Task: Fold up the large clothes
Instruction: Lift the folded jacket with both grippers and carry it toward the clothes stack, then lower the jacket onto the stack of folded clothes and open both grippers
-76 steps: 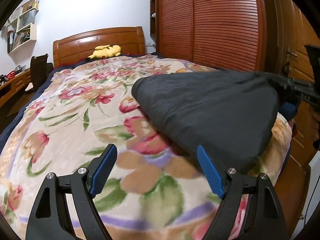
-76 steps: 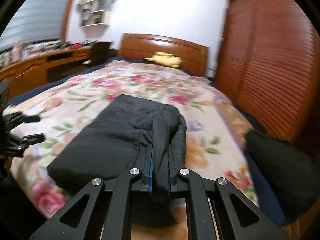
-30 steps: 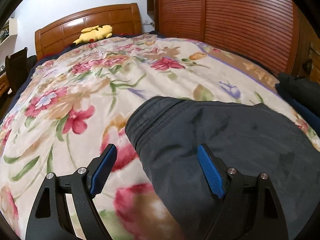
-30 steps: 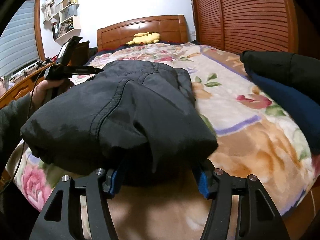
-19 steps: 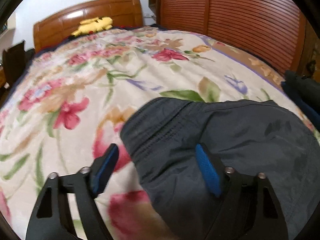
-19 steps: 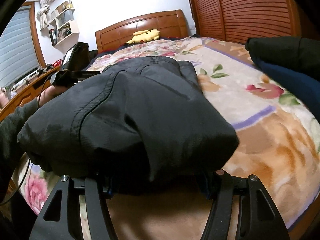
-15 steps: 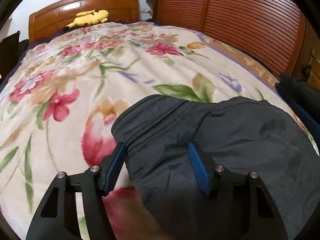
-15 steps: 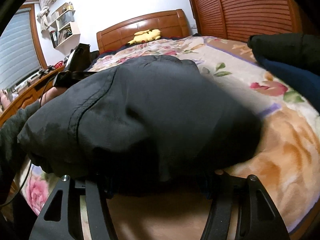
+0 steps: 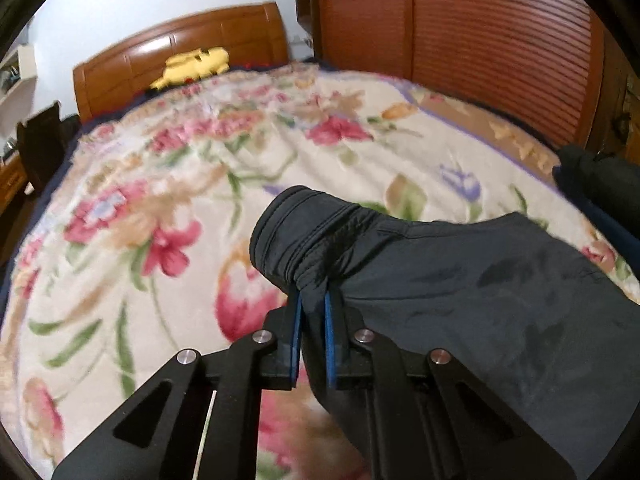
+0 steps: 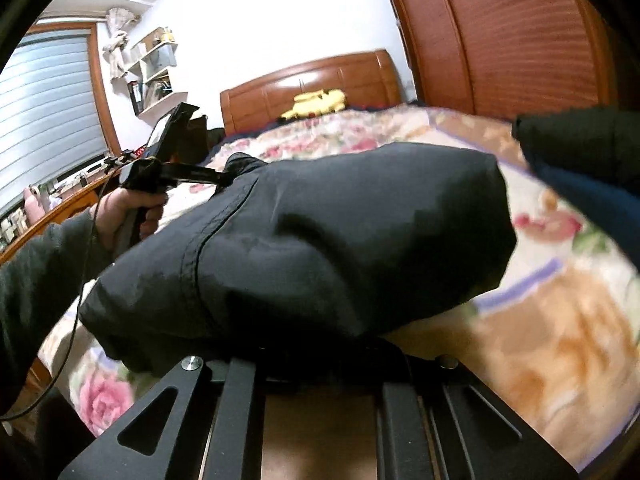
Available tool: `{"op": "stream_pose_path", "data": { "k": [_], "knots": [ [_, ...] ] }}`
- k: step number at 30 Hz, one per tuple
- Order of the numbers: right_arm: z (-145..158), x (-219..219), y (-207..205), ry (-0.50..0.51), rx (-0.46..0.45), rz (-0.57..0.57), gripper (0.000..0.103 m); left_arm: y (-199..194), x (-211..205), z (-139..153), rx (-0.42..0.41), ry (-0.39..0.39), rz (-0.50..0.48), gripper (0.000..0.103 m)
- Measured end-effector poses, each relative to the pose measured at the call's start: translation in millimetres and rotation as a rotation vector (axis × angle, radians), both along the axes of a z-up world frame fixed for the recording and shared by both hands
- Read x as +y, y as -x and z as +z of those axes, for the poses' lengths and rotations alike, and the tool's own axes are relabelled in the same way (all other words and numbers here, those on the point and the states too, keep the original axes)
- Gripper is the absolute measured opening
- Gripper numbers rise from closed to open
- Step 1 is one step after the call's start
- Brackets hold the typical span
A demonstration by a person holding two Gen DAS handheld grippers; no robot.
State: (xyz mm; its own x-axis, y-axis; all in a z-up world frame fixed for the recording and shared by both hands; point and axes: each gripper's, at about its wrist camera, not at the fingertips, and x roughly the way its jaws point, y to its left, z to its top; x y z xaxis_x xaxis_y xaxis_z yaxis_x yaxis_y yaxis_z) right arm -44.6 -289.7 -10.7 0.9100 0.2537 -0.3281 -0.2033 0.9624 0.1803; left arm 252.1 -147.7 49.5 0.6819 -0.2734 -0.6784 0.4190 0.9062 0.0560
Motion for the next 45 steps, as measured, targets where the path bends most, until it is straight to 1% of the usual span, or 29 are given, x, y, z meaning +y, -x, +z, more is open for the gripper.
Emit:
{"op": "stream_pose_path", "data": {
  "k": [3, 6, 9, 11, 13, 17, 20, 22, 23, 25, 28, 29, 30, 33, 34, 35, 36, 37, 39, 41, 42, 44, 45],
  "knots": [
    [14.4, -11.3, -1.6, 0.023, -0.041, -0.008, 0.010, 13.1, -8.2, 23.4, -0.048, -0.005, -0.004, 0.010],
    [29.6, -25.8, -6.7, 0.053, -0.071, -0.012, 0.010, 21.2, -23.3, 40.3, -0.086, -0.020, -0.010, 0.010],
    [47.9, -42.7, -10.4, 0.105, -0.107, -0.014, 0.010, 28.3, -46.6, 58.5, -0.128, -0.017, -0.014, 0.010],
    [61.1, -52.9, -11.5, 0.147, -0.122, -0.032, 0.010, 29.9, -68.1, 73.8, -0.166, -0.032, -0.005, 0.010],
    [77.5, -70.0, -7.5, 0.183, -0.144, -0.057, 0.009, 32.6, -93.6, 94.9, -0.210, -0.016, -0.019, 0.010],
    [116.3, -112.9, 8.5, 0.276, -0.188, -0.145, 0.009, 34.4, -153.5, 134.6, -0.262, 0.025, -0.082, 0.010],
    [142.4, -149.4, 21.2, 0.356, -0.193, -0.263, 0.009, 39.2, -203.2, 160.9, -0.298, 0.078, -0.145, 0.010],
    [157.3, -183.9, 31.5, 0.368, -0.190, -0.341, 0.009, 41.6, -237.2, 171.6, -0.296, 0.118, -0.191, 0.010],
    [163.0, -201.5, 37.3, 0.374, -0.187, -0.384, 0.009, 41.4, -253.5, 175.3, -0.283, 0.151, -0.217, 0.010],
    [170.0, -237.0, 49.1, 0.380, -0.177, -0.459, 0.009, 42.8, -284.3, 177.0, -0.263, 0.185, -0.257, 0.010],
    [169.8, -285.0, 63.2, 0.379, -0.147, -0.547, 0.009, 47.2, -335.5, 173.4, -0.249, 0.200, -0.318, 0.010],
    [167.2, -301.5, 67.8, 0.373, -0.136, -0.575, 0.009, 48.6, -349.1, 172.1, -0.250, 0.198, -0.331, 0.010],
    [164.4, -313.2, 69.7, 0.376, -0.124, -0.597, 0.009, 50.1, -365.9, 170.7, -0.248, 0.215, -0.349, 0.010],
    [150.6, -346.5, 74.4, 0.374, -0.088, -0.648, 0.009, 54.8, -399.8, 163.4, -0.241, 0.216, -0.381, 0.010],
    [144.4, -356.2, 72.8, 0.361, -0.073, -0.660, 0.009, 57.1, -412.9, 154.5, -0.237, 0.181, -0.384, 0.010],
    [137.4, -364.5, 70.1, 0.344, -0.057, -0.670, 0.009, 56.2, -420.7, 147.2, -0.228, 0.168, -0.387, 0.010],
    [127.0, -374.6, 67.6, 0.323, -0.030, -0.675, 0.009, 53.6, -427.5, 134.8, -0.205, 0.134, -0.388, 0.011],
    [121.1, -371.6, 64.9, 0.305, -0.005, -0.675, 0.009, 51.4, -429.3, 127.8, -0.179, 0.107, -0.388, 0.011],
    [103.1, -380.8, 63.5, 0.267, 0.030, -0.674, 0.009, 49.4, -422.9, 109.2, -0.112, 0.077, -0.374, 0.012],
    [93.5, -386.0, 69.9, 0.229, 0.032, -0.678, 0.010, 54.1, -415.3, 103.1, -0.132, 0.065, -0.378, 0.016],
    [91.6, -387.8, 75.9, 0.202, 0.027, -0.678, 0.010, 56.5, -403.8, 101.9, -0.126, 0.068, -0.378, 0.016],
    [92.2, -389.3, 83.5, 0.167, 0.035, -0.686, 0.011, 64.8, -388.6, 102.5, -0.104, 0.106, -0.390, 0.030],
    [92.5, -392.9, 85.3, 0.156, 0.039, -0.695, 0.011, 70.3, -378.1, 104.0, -0.102, 0.123, -0.395, 0.044]
  ]
}}
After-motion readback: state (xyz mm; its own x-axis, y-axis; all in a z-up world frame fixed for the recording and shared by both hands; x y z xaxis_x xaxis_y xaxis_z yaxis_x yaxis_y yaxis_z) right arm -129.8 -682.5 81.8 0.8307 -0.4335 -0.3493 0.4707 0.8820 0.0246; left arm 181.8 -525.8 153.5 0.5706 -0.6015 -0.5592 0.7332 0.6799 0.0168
